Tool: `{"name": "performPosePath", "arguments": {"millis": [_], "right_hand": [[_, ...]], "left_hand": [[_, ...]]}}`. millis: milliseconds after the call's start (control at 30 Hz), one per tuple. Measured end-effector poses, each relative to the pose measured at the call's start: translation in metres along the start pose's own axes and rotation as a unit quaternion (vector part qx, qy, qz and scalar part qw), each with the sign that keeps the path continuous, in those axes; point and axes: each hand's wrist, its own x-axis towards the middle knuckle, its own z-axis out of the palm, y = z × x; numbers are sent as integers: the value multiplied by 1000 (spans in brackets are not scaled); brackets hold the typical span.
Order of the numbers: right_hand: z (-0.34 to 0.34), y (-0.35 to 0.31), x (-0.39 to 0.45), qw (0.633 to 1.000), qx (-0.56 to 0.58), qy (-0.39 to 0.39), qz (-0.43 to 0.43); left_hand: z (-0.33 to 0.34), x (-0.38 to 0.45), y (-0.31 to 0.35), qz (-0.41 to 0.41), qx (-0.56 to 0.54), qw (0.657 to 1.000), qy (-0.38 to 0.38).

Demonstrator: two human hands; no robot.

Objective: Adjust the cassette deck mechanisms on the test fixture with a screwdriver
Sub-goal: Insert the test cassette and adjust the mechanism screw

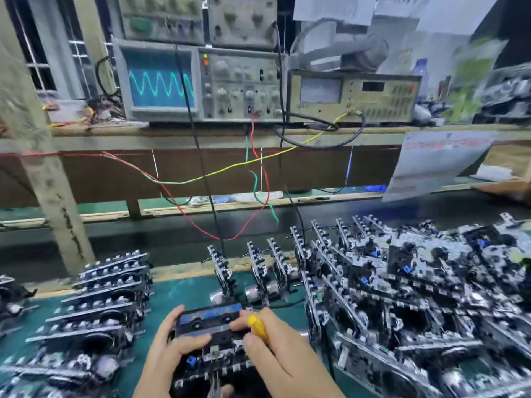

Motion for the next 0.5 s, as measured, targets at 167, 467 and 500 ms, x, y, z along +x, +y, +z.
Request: {"name": "performPosePath", "arguments": {"millis": [167, 467, 500], "right_hand": [[-3, -9, -4, 995, -71, 43, -57], [-25, -7, -4, 986, -99, 107, -77], [-23, -6, -5, 985, -106, 115, -76]], "left_hand": [[4, -1, 5, -17, -21, 1000, -1], [7, -5, 8, -6, -6, 1000, -8], [8, -5, 9, -3, -4, 1000, -12]]}}
